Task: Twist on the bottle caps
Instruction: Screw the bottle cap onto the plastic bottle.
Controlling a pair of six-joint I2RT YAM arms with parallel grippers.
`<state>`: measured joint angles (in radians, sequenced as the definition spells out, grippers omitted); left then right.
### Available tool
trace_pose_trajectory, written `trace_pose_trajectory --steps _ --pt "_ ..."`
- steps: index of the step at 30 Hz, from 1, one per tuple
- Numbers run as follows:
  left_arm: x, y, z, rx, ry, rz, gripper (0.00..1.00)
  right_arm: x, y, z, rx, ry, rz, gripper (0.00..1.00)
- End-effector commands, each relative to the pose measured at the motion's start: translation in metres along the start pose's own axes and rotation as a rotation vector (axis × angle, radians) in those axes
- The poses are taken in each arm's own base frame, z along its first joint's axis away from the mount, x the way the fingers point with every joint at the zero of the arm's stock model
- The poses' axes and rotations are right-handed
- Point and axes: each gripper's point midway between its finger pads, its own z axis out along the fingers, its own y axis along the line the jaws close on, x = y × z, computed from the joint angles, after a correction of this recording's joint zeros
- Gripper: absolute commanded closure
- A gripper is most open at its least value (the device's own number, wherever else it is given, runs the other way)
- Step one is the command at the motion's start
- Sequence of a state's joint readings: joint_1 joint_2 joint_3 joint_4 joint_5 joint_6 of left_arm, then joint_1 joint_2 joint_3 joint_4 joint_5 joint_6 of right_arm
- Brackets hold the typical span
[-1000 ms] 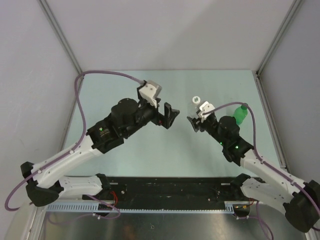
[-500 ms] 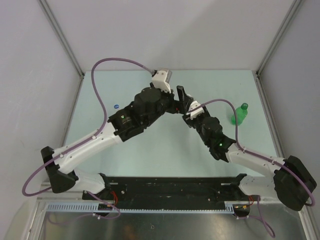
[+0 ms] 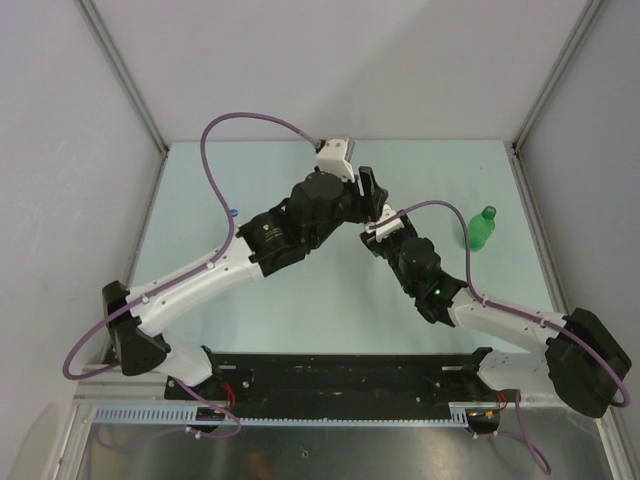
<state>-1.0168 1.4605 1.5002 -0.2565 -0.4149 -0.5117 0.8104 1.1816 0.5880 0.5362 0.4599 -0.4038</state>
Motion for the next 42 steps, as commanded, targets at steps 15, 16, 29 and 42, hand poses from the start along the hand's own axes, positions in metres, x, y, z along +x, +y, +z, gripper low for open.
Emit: trace_pose_trajectory --steps 15,16,29,42 --pt "-0.012 -0.019 -0.005 0.009 -0.036 0.003 0.63 -0.024 -0.015 0.004 0.080 -0.058 0.029 1.00" --pt "-0.010 -0.020 -0.004 0.009 -0.032 0.011 0.64 -0.024 -0.015 0.004 0.080 -0.057 0.028 1.00" --pt "0.003 -0.020 -0.012 0.070 0.029 0.156 0.98 -0.043 0.000 -0.014 -0.117 -0.117 0.033 1.00" --pt "0.055 -0.070 -0.059 0.582 0.210 0.421 0.99 -0.070 0.026 -0.060 -0.516 -0.248 0.050 1.00"
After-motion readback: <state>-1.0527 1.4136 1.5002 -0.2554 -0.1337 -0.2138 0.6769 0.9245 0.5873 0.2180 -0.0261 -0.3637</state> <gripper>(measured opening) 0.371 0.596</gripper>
